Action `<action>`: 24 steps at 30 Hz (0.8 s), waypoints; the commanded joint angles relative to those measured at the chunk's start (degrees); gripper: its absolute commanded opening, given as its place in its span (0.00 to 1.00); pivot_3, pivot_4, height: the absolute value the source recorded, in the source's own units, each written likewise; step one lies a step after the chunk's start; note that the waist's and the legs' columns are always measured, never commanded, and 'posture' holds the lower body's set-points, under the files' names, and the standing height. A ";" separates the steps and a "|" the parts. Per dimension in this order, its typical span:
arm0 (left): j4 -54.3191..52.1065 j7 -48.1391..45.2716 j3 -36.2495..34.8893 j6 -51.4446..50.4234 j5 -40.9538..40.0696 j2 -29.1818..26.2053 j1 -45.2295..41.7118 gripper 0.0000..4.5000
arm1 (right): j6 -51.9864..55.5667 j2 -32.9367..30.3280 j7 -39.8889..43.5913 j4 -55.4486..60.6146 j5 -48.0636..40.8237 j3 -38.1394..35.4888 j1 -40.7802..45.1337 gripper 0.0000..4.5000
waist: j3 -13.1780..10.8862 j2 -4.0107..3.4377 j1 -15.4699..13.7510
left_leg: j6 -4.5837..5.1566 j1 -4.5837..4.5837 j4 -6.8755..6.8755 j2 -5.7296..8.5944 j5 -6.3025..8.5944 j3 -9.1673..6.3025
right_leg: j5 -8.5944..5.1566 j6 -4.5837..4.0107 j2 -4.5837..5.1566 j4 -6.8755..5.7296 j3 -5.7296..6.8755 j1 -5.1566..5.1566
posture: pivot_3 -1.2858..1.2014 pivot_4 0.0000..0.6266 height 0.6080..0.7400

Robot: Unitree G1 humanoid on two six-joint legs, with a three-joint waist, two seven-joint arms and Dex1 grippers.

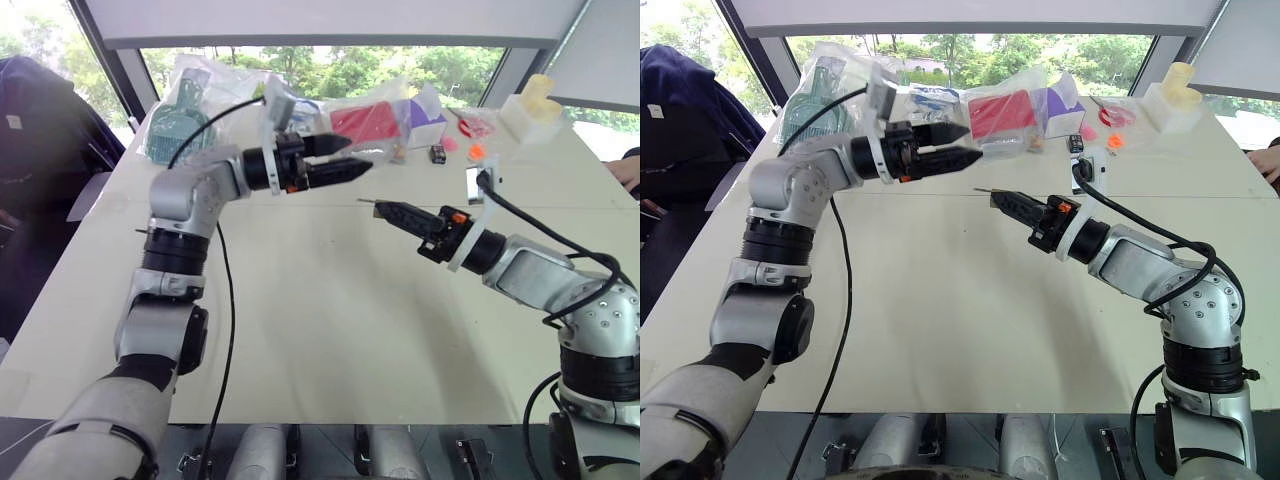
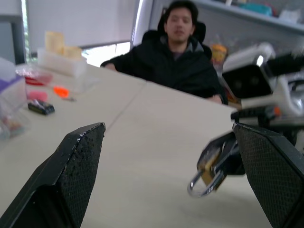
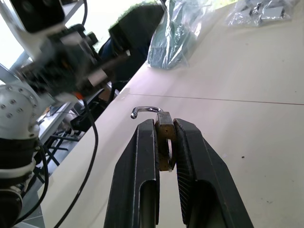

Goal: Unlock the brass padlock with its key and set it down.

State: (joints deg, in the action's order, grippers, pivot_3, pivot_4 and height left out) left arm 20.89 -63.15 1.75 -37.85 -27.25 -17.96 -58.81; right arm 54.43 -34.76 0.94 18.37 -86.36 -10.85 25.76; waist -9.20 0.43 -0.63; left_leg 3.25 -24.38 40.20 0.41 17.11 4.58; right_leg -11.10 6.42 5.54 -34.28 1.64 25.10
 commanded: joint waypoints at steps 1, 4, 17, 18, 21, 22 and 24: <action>-0.66 -1.68 1.68 3.16 1.51 -0.34 0.35 0.99 | -0.77 0.08 -0.16 2.13 -1.35 -1.29 1.07 0.00 | 0.00 0.00 -0.03 | 0.00 0.00 0.00 0.00 0.00 0.00 | 0.00 0.00 0.00 0.00 0.00 0.01 | 0.52 0.24 1.00; -0.47 -2.50 2.54 4.35 2.33 -0.66 1.10 0.99 | -0.83 -0.05 -0.52 2.38 -1.82 -1.54 0.92 0.00 | 0.00 0.00 0.00 | 0.00 -0.01 0.00 0.00 0.00 -0.01 | 0.00 0.00 0.01 0.01 0.00 0.01 | 0.52 0.24 1.00; 1.04 -2.94 3.99 7.83 5.40 -1.21 2.29 0.99 | -0.84 -0.29 -0.94 2.88 -3.54 -1.30 1.42 0.00 | 0.00 0.00 -0.02 | 0.00 -0.01 0.00 0.00 0.00 -0.02 | 0.00 -0.01 0.03 0.01 -0.01 0.01 | 0.52 0.24 1.00; 1.30 -2.86 3.87 7.89 5.36 -1.11 2.23 0.99 | -0.84 -0.32 -0.94 3.03 -3.65 -1.26 1.37 0.00 | 0.00 0.00 -0.03 | 0.00 -0.01 0.00 -0.01 0.00 -0.02 | 0.00 -0.01 0.03 0.01 -0.01 0.02 | 0.52 0.24 1.00; 1.55 -3.41 3.50 7.40 4.87 -1.16 1.99 0.99 | -0.85 -0.43 -0.94 3.32 -3.77 -1.30 1.04 0.00 | 0.00 0.00 -0.04 | 0.00 -0.01 0.00 0.00 0.00 -0.02 | 0.00 -0.01 0.04 0.01 -0.01 0.01 | 0.52 0.24 1.00; 1.24 -3.93 3.33 6.66 4.34 -1.38 1.96 0.99 | -0.87 -0.46 -0.93 3.34 -3.72 -1.36 0.92 0.00 | 0.00 0.00 -0.03 | 0.00 -0.01 0.00 -0.01 0.00 -0.02 | 0.00 -0.01 0.04 0.01 -0.01 0.01 | 0.52 0.24 1.00; -0.73 -6.89 2.67 2.12 1.30 -2.75 1.90 0.99 | -0.97 -0.52 -0.96 3.24 -3.38 -1.55 0.50 0.00 | 0.00 0.00 0.03 | 0.00 -0.01 0.00 -0.01 0.00 -0.02 | 0.00 -0.01 0.04 0.01 -0.01 0.02 | 0.52 0.24 1.00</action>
State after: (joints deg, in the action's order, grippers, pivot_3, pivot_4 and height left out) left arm 23.15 -67.73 5.89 -33.20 -23.24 -19.60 -56.26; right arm 54.42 -34.78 -0.14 19.90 -88.71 -10.85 25.85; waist -9.20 0.42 -0.59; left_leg 3.25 -24.39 40.19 0.41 17.11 4.56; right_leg -11.11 6.41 5.57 -34.27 1.64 25.12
